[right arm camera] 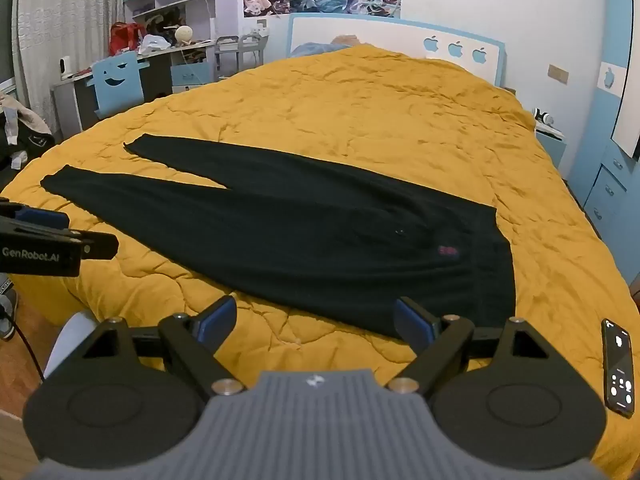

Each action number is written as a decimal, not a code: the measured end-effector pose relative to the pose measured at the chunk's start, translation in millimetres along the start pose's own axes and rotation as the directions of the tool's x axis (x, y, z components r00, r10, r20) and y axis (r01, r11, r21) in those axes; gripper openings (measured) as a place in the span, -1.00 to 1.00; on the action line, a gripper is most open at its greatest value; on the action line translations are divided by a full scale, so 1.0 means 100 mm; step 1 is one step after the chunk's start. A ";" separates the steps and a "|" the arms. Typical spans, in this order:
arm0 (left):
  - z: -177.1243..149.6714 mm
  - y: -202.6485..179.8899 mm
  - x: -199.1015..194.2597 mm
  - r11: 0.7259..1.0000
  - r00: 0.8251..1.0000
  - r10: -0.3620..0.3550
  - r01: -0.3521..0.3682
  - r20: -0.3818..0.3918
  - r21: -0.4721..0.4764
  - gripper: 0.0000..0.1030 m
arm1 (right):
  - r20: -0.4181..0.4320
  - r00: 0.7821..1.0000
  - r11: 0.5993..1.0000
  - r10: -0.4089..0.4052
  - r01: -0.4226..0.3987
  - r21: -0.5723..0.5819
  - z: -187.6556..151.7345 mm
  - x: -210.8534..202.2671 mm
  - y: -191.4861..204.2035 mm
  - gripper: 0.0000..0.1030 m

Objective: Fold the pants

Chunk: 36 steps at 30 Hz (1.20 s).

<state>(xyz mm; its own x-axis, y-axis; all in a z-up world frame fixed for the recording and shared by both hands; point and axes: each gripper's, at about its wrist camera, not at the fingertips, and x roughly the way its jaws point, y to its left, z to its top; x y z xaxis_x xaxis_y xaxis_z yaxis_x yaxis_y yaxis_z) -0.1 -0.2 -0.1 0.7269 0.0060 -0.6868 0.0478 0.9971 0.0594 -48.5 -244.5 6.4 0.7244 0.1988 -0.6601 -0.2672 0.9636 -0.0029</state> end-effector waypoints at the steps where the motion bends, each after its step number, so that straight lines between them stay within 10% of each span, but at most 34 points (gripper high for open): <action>1: 0.00 0.00 0.00 1.000 1.000 0.000 0.000 0.001 -0.001 0.68 | 0.000 1.000 1.000 0.001 -0.001 -0.001 0.00 0.00 0.01 0.59; 36: 0.00 0.02 -0.05 1.000 1.000 -0.002 0.002 0.016 -0.006 0.68 | 0.006 1.000 1.000 -0.013 0.013 0.000 -0.02 -0.07 -0.01 0.59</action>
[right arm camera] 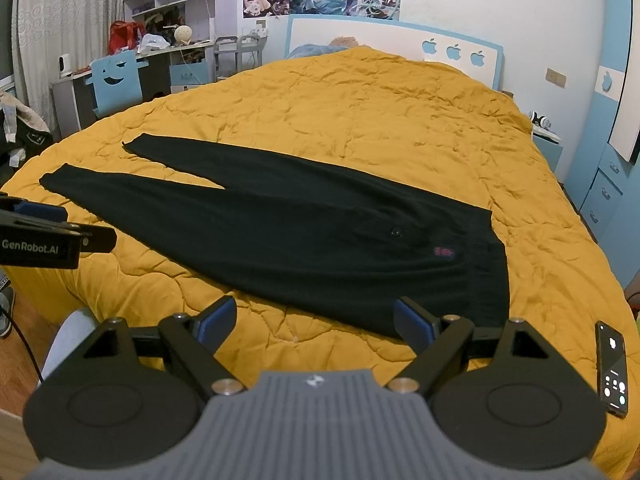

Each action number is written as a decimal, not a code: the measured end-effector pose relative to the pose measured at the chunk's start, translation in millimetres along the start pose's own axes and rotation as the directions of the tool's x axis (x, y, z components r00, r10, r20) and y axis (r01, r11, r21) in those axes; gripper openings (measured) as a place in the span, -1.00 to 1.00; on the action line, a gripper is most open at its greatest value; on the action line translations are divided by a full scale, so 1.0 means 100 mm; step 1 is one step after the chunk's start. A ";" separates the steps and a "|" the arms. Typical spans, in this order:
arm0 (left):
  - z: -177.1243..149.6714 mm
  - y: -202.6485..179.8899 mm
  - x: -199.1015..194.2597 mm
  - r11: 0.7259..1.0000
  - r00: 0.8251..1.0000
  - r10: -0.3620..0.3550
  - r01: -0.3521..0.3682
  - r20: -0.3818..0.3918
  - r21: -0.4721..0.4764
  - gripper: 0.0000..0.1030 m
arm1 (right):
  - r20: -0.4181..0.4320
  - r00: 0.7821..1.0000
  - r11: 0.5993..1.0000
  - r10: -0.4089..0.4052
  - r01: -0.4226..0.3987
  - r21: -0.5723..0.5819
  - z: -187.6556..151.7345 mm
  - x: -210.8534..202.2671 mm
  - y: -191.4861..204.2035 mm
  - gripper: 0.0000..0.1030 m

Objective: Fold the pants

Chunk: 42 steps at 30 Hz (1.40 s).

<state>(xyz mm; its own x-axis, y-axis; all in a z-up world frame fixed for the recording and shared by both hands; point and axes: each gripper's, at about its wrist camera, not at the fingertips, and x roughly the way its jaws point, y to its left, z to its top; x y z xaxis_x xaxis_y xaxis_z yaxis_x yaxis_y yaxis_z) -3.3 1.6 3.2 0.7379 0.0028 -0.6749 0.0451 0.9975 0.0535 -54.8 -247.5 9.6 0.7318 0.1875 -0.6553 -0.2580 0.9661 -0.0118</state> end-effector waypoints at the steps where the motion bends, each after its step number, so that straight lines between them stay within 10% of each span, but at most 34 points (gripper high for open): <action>1: 0.00 0.00 0.00 1.000 1.000 0.000 0.000 0.000 0.001 0.68 | 0.000 1.000 1.000 0.000 0.000 0.001 0.00 0.00 0.00 0.59; 42: 0.00 0.00 -0.01 1.000 1.000 0.000 0.000 0.001 0.000 0.68 | 0.003 1.000 1.000 -0.004 0.004 0.012 -0.01 0.00 -0.02 0.59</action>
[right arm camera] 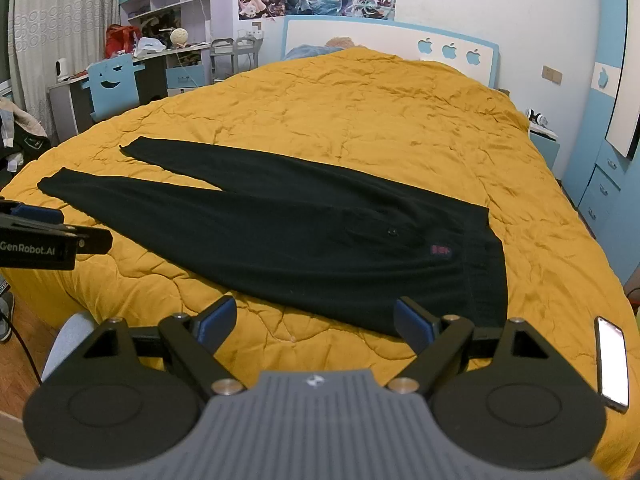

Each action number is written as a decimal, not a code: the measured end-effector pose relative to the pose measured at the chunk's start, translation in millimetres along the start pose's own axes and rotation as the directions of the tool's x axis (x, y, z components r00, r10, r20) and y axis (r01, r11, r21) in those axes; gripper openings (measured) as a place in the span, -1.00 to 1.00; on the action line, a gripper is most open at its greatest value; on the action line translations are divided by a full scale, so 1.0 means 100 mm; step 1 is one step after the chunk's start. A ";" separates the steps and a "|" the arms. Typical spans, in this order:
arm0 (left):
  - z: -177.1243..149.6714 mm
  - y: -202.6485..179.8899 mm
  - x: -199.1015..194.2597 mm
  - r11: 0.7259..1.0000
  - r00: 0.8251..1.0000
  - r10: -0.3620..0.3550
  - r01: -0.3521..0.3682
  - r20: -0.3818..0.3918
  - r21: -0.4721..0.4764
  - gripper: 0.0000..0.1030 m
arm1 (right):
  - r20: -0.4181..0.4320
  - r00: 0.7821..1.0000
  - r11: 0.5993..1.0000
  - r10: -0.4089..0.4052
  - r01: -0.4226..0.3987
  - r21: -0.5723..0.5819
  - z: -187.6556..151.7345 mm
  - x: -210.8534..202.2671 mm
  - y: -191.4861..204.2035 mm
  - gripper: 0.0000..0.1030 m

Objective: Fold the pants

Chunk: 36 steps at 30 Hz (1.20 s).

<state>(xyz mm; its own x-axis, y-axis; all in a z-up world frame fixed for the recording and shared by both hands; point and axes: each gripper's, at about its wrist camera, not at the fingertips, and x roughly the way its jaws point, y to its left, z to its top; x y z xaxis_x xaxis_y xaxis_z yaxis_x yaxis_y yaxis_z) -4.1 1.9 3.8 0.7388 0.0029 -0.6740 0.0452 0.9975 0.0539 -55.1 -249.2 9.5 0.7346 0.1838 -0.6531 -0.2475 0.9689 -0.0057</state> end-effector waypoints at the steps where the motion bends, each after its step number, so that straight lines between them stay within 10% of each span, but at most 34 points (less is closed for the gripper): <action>1: 0.00 0.00 0.00 1.000 1.000 0.000 0.000 0.000 0.000 0.68 | 0.000 1.000 1.000 0.000 0.000 0.001 0.00 0.00 0.00 0.59; 24: 0.06 0.22 0.20 1.000 1.000 0.012 -0.012 0.029 0.019 0.57 | -0.004 1.000 1.000 -0.003 0.003 -0.010 -0.09 0.26 -0.36 0.57; 36: 0.19 0.64 0.62 0.992 0.996 0.056 -0.062 0.063 0.106 0.50 | 0.189 0.974 0.980 0.128 -0.095 -0.173 -0.38 0.39 -1.49 -0.17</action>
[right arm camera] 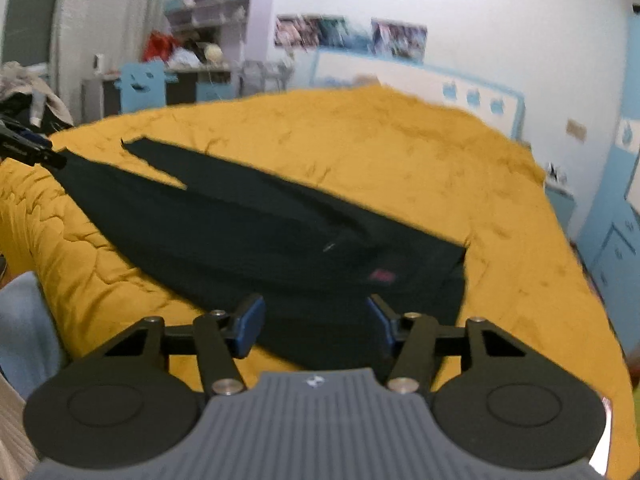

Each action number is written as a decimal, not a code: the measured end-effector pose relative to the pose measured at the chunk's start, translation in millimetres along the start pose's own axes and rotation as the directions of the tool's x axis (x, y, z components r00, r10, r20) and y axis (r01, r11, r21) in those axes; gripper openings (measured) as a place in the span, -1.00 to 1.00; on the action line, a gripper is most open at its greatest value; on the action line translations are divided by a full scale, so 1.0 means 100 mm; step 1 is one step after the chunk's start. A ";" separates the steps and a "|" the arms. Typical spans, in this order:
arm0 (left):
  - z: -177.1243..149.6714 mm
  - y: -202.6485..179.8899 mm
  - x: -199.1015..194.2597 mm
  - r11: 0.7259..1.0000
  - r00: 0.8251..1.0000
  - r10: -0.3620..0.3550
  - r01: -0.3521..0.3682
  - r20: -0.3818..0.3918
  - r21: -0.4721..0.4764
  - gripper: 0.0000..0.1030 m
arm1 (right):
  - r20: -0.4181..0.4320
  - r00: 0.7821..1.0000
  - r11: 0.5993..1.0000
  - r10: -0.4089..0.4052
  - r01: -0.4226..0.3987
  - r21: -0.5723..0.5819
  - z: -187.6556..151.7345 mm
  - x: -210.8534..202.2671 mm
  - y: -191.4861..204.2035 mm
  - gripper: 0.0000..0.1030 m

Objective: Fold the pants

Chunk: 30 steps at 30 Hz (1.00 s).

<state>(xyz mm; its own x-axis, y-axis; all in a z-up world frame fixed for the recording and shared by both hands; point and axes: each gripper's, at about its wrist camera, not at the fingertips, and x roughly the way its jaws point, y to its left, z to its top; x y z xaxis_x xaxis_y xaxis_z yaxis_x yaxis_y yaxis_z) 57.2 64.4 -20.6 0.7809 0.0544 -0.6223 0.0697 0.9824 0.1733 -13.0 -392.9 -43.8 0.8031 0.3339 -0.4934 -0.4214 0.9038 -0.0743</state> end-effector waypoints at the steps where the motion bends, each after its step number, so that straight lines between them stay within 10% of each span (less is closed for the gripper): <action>1: 0.01 0.01 0.03 1.000 1.000 0.006 -0.006 -0.010 -0.015 0.50 | 0.019 1.000 1.000 0.018 -0.017 -0.012 -0.02 -0.03 -0.16 -0.17; 9: 0.13 -0.21 0.29 0.993 0.989 0.059 -0.072 -0.137 -0.093 0.49 | 0.120 0.988 0.991 -0.096 0.106 -0.087 -0.26 -0.30 -1.16 -0.17; 30: 0.76 -1.49 0.90 0.971 0.932 0.188 -0.223 -0.312 -0.083 0.37 | 0.144 0.969 0.947 0.202 -0.156 -0.281 -1.21 -0.27 -1.66 -0.17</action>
<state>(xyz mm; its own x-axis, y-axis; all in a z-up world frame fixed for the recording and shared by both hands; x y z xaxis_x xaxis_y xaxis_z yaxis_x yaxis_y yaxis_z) 164.2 -90.5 -44.3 0.5471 0.2907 -0.7850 -0.1583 0.9568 0.2439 -16.1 -584.4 -122.9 0.7535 0.5446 -0.3682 -0.6425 0.7288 -0.2368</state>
